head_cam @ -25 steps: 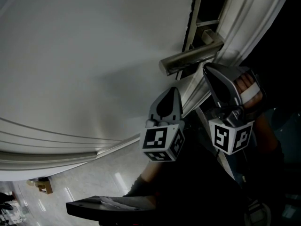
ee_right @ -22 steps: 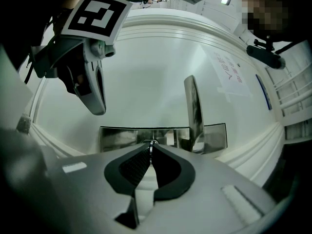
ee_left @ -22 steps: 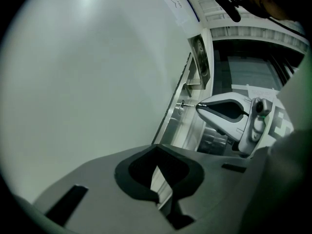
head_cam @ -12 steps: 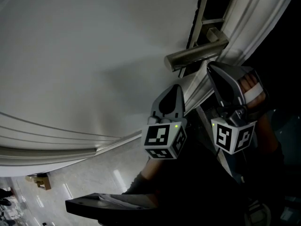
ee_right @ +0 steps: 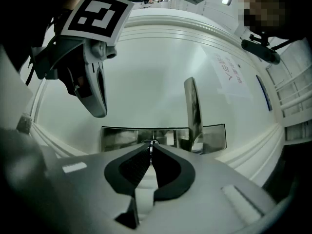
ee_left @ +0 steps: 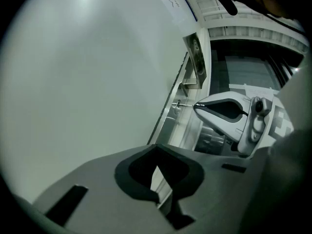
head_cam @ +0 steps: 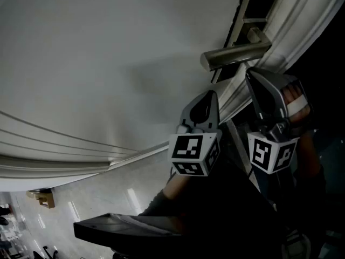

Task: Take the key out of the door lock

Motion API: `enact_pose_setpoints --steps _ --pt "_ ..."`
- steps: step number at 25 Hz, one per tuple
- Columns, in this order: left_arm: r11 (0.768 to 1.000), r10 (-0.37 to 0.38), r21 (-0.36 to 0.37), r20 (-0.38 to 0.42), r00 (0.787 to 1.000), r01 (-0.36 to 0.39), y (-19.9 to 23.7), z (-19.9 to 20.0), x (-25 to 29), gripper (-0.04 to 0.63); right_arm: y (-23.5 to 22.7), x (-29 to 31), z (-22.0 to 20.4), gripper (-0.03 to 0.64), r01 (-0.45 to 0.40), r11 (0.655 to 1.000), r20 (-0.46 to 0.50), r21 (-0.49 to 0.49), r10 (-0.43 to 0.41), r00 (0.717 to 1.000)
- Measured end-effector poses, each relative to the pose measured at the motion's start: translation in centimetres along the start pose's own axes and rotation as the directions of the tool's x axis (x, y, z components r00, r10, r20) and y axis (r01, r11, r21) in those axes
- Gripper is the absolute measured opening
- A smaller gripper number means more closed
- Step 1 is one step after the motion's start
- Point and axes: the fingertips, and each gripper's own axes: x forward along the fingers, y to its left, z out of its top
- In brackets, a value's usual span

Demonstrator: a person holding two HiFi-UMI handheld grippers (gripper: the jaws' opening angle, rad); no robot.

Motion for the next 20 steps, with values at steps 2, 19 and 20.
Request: enact_pose_setpoints --steps 2,19,20 --pt "1.0 0.0 0.002 0.0 1.0 0.0 -0.05 -0.01 -0.08 0.0 0.03 -0.02 0.02 0.012 -0.001 1.0 -0.001 0.0 0.001 1.0" --pt "1.0 0.014 0.004 0.006 1.0 -0.014 0.3 0.21 -0.42 0.0 -0.01 -0.01 0.05 0.012 0.007 1.0 0.005 0.005 -0.007 1.0" --pt "1.0 0.015 0.003 0.006 1.0 -0.015 0.34 0.21 -0.4 0.0 -0.03 -0.01 0.02 0.012 0.008 1.0 0.005 0.009 -0.008 1.0"
